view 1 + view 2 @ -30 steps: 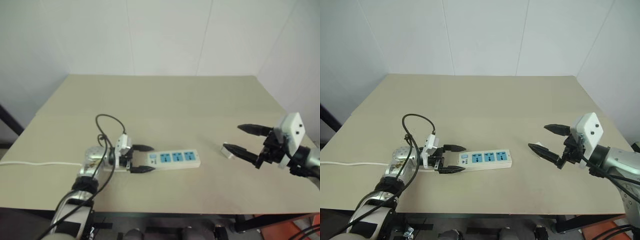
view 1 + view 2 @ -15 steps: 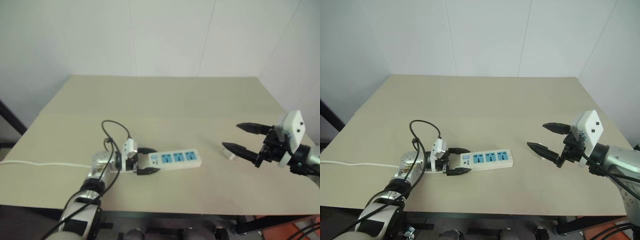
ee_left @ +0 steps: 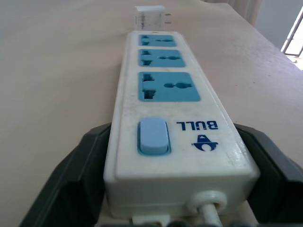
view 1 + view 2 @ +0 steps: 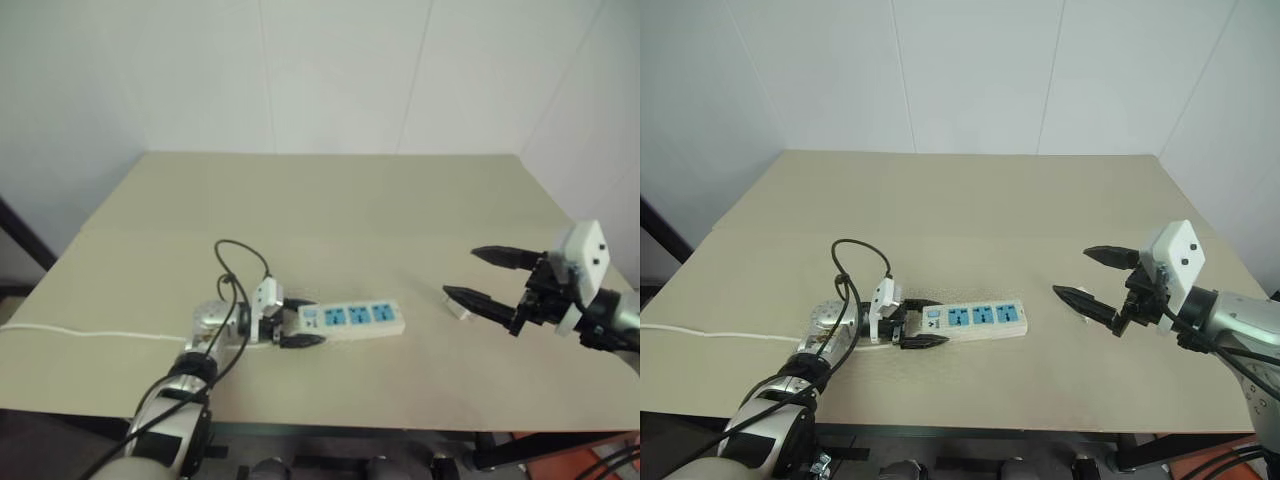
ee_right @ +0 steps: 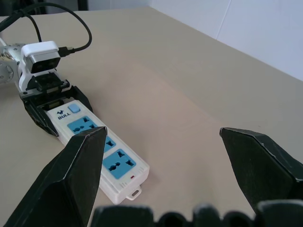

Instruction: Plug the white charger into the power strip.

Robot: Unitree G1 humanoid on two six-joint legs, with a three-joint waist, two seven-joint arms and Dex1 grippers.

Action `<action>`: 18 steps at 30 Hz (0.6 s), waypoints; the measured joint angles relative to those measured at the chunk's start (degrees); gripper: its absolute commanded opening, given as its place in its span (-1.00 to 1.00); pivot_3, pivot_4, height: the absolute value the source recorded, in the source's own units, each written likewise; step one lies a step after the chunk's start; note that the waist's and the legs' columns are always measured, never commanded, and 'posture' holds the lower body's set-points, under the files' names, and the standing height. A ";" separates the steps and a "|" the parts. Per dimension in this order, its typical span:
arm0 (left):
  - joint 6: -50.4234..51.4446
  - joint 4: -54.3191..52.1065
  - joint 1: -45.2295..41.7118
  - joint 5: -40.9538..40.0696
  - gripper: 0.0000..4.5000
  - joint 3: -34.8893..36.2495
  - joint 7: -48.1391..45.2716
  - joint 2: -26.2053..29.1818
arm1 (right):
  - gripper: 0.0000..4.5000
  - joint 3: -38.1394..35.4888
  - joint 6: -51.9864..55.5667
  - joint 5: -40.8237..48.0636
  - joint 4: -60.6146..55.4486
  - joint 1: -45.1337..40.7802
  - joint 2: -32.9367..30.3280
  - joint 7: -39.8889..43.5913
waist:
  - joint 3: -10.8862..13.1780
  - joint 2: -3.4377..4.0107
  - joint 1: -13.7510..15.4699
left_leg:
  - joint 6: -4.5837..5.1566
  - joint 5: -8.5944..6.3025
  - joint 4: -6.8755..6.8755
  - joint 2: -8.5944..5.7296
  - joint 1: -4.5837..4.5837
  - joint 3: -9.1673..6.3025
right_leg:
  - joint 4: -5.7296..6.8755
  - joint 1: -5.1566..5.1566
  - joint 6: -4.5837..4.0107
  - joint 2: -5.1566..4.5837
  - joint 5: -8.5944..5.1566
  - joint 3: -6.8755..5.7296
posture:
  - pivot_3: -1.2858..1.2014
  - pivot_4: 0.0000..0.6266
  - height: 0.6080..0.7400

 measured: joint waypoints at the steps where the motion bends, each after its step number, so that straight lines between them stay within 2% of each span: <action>1: -0.21 0.11 0.01 0.00 0.47 0.05 0.07 -0.07 | 1.00 0.00 0.01 0.00 -0.01 0.00 0.00 0.00 | -0.01 0.01 0.00 | 0.00 0.00 0.00 0.00 0.00 0.00 | 0.00 0.00 0.00 0.00 0.00 0.00 | 0.03 -0.52 1.00; 8: 0.01 0.28 0.02 -0.02 0.47 0.59 0.69 -0.79 | 1.00 0.15 -0.04 -0.42 1.13 -0.38 -0.27 0.47 | -0.07 0.11 0.27 | 0.00 0.00 0.00 -0.01 -0.01 0.00 | -0.02 0.01 0.02 -0.01 0.00 -0.01 | 0.03 -0.52 1.00; 11: 0.48 -0.04 -0.10 -0.08 0.47 0.59 -0.06 -1.27 | 1.00 1.91 -0.27 -3.30 6.10 -2.81 -2.67 1.48 | -0.07 0.11 0.30 | 0.00 0.00 0.03 -0.03 -0.03 0.01 | -0.09 0.01 0.05 -0.03 0.02 0.00 | 0.03 -0.52 1.00; 15: 2.08 -0.48 -1.02 0.03 0.47 -0.65 -2.74 -2.56 | 1.00 8.64 2.87 -6.86 15.91 -11.92 -7.07 2.56 | -0.07 0.17 0.14 | 0.00 0.00 0.02 -0.02 -0.16 0.04 | -0.15 -0.12 0.06 -0.02 0.04 0.00 | 0.03 -0.52 1.00; 18: 2.51 -0.82 -1.71 0.39 0.47 -1.84 -3.82 -3.25 | 1.00 16.18 10.65 -8.74 23.62 -24.95 -9.26 3.15 | -0.05 0.23 -0.44 | 0.00 0.00 0.01 -0.02 -0.30 0.04 | -0.23 -0.23 0.03 -0.02 0.07 0.01 | 0.03 -0.52 1.00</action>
